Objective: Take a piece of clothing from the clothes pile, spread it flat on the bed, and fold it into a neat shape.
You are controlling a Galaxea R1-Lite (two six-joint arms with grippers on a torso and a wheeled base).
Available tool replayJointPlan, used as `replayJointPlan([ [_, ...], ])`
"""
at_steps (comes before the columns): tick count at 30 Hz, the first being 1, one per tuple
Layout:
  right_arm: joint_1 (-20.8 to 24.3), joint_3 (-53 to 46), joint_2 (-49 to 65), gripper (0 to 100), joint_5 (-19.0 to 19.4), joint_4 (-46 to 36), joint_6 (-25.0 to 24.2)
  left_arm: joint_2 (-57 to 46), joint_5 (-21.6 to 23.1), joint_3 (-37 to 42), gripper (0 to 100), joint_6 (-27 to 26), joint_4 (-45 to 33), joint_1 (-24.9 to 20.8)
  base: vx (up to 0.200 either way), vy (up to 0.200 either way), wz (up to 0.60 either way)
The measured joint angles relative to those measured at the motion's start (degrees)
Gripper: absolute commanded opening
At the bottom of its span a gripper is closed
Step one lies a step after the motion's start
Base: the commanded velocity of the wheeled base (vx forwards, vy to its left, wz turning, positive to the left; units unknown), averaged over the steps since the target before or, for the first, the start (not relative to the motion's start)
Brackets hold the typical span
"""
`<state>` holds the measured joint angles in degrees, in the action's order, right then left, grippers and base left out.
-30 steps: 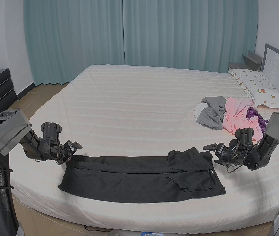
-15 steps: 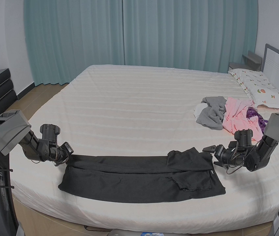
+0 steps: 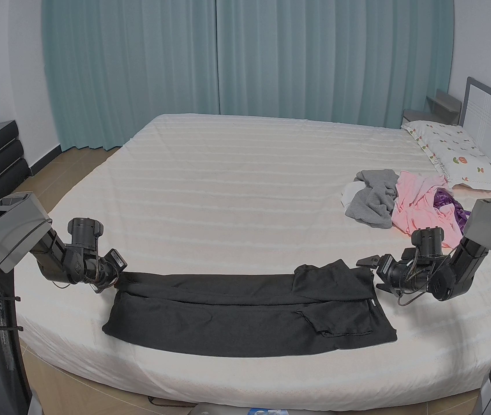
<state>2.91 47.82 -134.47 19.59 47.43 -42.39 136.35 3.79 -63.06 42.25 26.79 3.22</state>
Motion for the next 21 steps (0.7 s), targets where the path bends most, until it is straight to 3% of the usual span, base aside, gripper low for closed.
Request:
replayJointPlan([
  [8,-0.16,3.52,-1.33,100,-1.97,-1.82,0.02,-0.18,0.3,0.66,0,1.16,0.0,-0.11,0.0,0.0,0.0],
  [9,-0.13,4.6,-1.77,100,-2.79,-2.3,0.02,-0.2,0.33,0.66,100,1.48,0.02,-0.13,0.0,0.0,0.0],
  [12,0.22,7.49,-3.47,100,-5.03,-3.51,0.02,-0.27,0.45,0.66,100,2.11,0.05,-0.13,0.0,0.0,0.0],
  [13,0.48,8.24,-4.06,0,-5.39,-3.71,0.05,-0.29,0.45,0.63,100,2.24,0.05,-0.13,0.0,0.0,0.0],
  [21,1.57,10.39,-6.95,0,-7.72,-2.88,0.35,-0.38,0.78,1.02,100,2.41,0.07,-0.17,0.0,0.0,0.0],
])
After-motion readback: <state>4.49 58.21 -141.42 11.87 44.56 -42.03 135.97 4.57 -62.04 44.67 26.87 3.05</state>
